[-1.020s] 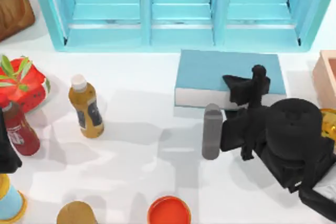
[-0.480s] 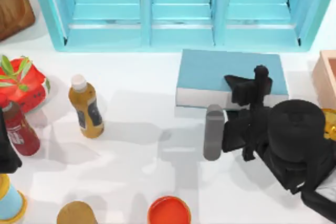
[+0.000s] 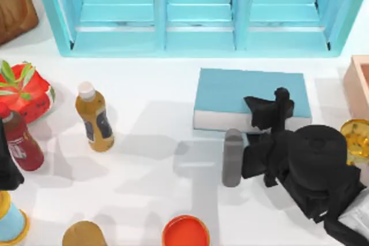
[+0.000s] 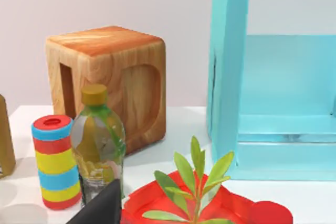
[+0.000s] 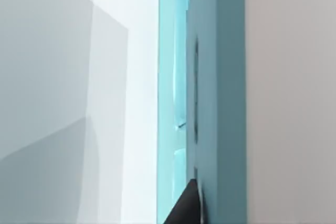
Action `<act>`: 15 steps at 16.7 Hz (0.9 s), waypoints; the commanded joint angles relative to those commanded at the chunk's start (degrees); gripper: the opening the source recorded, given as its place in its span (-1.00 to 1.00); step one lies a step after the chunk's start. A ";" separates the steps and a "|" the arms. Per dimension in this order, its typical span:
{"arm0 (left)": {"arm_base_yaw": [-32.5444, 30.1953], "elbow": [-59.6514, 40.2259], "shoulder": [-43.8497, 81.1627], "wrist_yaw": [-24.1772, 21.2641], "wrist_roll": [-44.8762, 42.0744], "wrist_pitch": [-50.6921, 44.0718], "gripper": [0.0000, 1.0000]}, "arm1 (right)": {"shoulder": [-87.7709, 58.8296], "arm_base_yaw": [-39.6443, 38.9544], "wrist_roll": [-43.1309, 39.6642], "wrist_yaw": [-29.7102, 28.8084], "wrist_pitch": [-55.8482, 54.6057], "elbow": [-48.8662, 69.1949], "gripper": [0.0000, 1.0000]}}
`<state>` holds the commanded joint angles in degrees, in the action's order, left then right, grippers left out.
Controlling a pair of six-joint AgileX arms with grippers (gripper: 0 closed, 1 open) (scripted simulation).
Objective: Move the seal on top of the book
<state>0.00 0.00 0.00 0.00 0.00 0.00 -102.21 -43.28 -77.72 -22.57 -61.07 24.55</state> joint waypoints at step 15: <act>0.00 0.00 0.00 0.00 0.00 0.00 1.00 | -0.64 0.00 0.05 0.00 -1.04 -0.03 0.51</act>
<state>0.00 0.00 0.00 0.00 0.00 0.00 -102.84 -43.28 -77.67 -22.57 -62.11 24.52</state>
